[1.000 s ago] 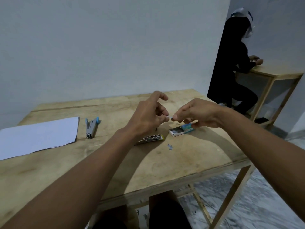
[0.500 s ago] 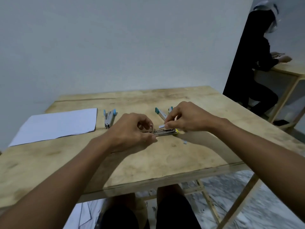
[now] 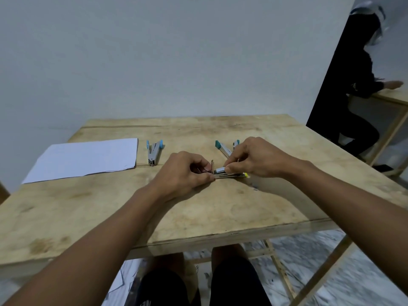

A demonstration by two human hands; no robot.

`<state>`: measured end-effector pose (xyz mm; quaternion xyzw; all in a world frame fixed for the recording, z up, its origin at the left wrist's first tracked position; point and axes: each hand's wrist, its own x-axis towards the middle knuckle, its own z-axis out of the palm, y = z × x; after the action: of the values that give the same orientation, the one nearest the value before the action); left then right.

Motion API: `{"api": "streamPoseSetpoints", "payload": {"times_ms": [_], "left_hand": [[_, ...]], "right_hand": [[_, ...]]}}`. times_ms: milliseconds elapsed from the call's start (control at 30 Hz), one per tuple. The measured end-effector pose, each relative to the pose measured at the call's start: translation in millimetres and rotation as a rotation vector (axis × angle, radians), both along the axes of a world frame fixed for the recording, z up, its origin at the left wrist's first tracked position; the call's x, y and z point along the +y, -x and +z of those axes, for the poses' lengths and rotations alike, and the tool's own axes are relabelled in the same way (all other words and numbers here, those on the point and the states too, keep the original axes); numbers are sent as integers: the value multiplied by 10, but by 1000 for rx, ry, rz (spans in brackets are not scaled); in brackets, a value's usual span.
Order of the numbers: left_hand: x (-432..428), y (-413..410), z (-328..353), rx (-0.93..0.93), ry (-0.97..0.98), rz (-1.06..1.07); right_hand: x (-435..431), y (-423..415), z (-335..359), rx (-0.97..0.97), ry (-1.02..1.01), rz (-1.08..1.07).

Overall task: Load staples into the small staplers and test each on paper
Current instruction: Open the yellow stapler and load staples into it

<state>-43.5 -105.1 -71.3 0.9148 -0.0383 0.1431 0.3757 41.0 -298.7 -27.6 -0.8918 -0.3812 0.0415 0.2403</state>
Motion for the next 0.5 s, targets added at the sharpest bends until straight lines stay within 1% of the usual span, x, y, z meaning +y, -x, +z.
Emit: {"api": "streamPoseSetpoints", "payload": {"times_ms": [300, 500], "left_hand": [[20, -20, -19, -4, -26, 8], [31, -23, -30, 7, -7, -2]], "right_hand": [[20, -25, 3, -48, 53, 15], [68, -22, 21, -70, 152, 37]]}}
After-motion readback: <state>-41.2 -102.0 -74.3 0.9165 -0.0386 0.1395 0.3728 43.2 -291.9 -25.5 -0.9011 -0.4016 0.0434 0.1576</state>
